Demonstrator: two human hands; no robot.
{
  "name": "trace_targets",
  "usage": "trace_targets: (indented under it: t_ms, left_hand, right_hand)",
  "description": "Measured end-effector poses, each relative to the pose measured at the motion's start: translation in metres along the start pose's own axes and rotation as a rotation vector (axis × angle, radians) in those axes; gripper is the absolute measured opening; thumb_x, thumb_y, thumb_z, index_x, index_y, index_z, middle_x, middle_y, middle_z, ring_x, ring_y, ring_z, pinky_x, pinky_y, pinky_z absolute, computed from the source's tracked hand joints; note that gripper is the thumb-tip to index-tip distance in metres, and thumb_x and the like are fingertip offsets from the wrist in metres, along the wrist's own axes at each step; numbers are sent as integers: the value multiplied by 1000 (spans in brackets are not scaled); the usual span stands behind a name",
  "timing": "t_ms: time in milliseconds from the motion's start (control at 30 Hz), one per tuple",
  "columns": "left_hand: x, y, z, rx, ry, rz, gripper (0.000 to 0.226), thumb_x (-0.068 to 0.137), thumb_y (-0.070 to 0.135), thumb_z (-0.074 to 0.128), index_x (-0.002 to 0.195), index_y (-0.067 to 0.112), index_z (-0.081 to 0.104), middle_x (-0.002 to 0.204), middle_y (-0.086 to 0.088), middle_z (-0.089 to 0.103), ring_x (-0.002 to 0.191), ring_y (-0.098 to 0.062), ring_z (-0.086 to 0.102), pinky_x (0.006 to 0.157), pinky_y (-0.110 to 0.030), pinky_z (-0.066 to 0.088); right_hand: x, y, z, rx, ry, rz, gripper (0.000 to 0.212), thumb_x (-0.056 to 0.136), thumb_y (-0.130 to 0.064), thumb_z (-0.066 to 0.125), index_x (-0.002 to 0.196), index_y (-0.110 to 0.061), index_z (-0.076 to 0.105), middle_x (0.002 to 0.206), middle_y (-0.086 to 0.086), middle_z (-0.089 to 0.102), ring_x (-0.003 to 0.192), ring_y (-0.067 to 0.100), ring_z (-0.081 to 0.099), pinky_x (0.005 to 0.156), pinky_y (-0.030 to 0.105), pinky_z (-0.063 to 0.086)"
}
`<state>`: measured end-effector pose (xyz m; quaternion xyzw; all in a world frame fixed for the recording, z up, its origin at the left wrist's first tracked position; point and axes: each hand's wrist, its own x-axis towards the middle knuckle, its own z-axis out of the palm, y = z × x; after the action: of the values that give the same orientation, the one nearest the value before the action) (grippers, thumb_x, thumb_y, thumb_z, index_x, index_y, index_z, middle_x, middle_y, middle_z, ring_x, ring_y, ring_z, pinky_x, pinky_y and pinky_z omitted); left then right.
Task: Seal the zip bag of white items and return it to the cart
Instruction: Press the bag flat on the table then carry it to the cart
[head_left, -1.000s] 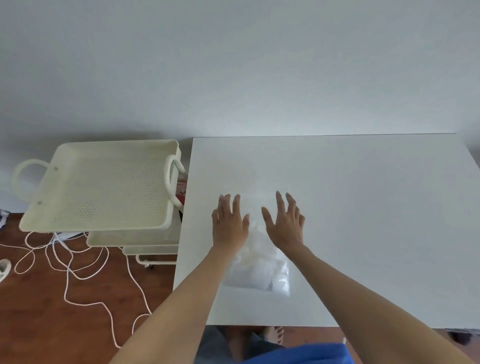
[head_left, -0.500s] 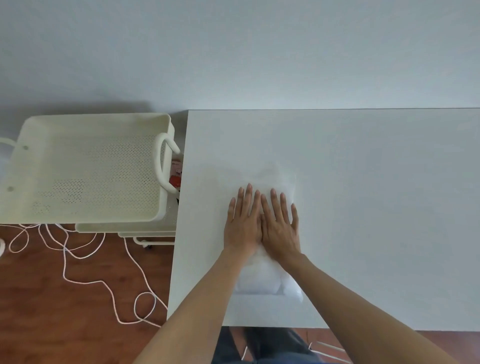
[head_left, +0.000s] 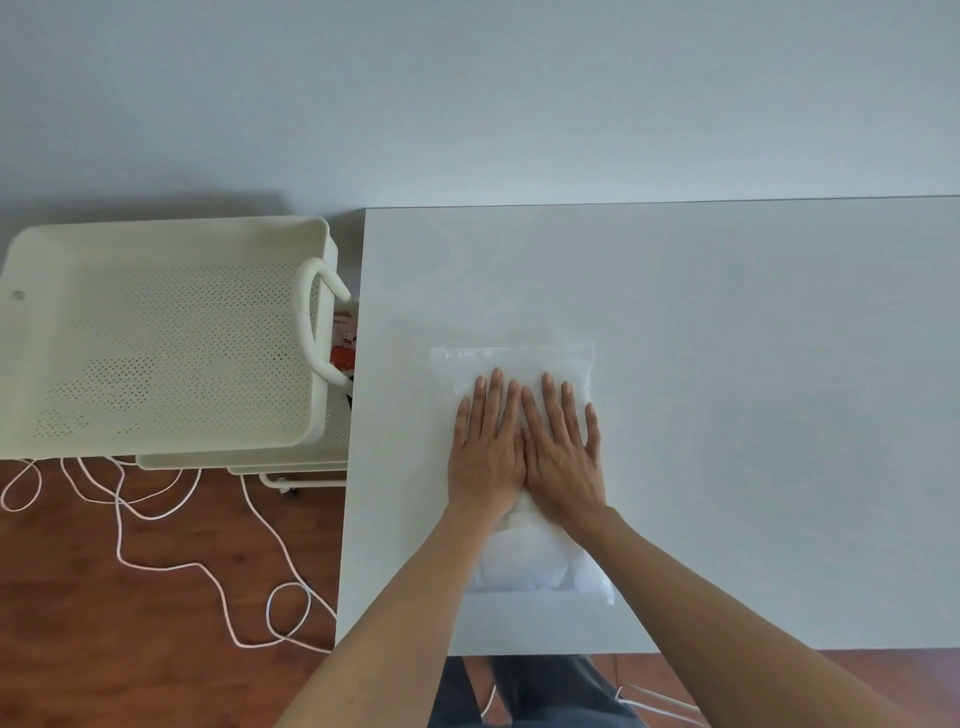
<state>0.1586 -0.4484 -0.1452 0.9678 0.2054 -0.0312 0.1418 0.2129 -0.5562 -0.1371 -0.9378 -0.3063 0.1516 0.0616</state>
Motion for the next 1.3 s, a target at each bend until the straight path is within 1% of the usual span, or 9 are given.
trace_targets:
  t_ms: [167, 567, 633, 733, 767, 900, 1000, 1200, 1300]
  left_hand:
    - [1, -2, 3, -8, -24, -5, 57, 105, 27, 18, 161, 17, 6, 168, -6, -6, 155, -24, -9, 126, -43, 6]
    - [0, -5, 1, -46, -31, 3, 59, 106, 25, 27, 161, 22, 4, 169, -2, -7, 155, -21, -11, 126, -42, 3]
    - [0, -6, -6, -88, -37, 14, 58, 106, 24, 31, 160, 20, 14, 169, -3, 2, 156, -21, -3, 126, -41, 7]
    - [5, -9, -20, -126, 40, -4, 49, 104, 24, 44, 151, 11, 40, 161, -12, 33, 151, -27, 27, 119, -44, 28]
    - [8, -9, -23, -111, 74, -17, 48, 104, 23, 45, 150, 10, 42, 159, -13, 37, 150, -27, 30, 118, -43, 31]
    - [18, -18, -17, -89, 34, -46, 56, 108, 24, 30, 159, 8, 16, 168, -7, 9, 156, -21, 4, 126, -36, 9]
    - [16, -30, -6, 17, -13, -16, 59, 106, 28, 13, 159, 7, 2, 168, -9, -6, 155, -23, -5, 126, -37, 2]
    - [13, -31, 2, 39, 62, -33, 57, 107, 32, 20, 160, 13, 10, 169, -7, 2, 156, -22, -1, 126, -41, 11]
    - [13, -37, -2, 28, 59, -97, 61, 106, 42, 23, 161, 21, 9, 169, -4, -2, 156, -21, -5, 126, -42, 8]
  right_hand:
    - [1, 1, 0, 31, -25, 1, 61, 113, -39, 21, 164, -29, -9, 172, -1, -21, 159, 22, -20, 129, 45, -10]
    - [5, 3, -5, 40, -117, -19, 61, 111, -40, 13, 161, -28, -20, 170, 2, -29, 157, 21, -27, 127, 50, -15]
    - [5, 2, -12, 27, -77, -24, 61, 111, -38, 20, 166, -23, -4, 174, 7, -14, 160, 23, -15, 127, 50, -13]
    - [7, -7, -26, 104, 130, -36, 53, 108, -26, 41, 160, -16, 37, 170, 15, 26, 160, 27, 18, 126, 48, 4]
    - [10, -11, -28, 130, 182, -64, 52, 107, -23, 43, 158, -14, 41, 169, 14, 29, 159, 26, 21, 126, 48, 8]
    - [26, -22, -21, 136, 106, -165, 56, 111, -24, 27, 166, -18, 17, 174, 1, 6, 161, 21, 3, 129, 41, 3]
    - [29, -19, -3, 83, 5, -149, 58, 113, -28, 22, 167, -24, 1, 174, -3, -10, 161, 21, -11, 130, 41, -5]
    - [33, -14, 10, 84, 40, -92, 59, 112, -38, 19, 166, -30, -1, 174, -5, -13, 160, 19, -16, 130, 43, -7]
    - [35, -8, 9, 96, 39, -50, 62, 108, -47, 14, 166, -31, -3, 174, -7, -16, 159, 15, -19, 129, 41, -8]
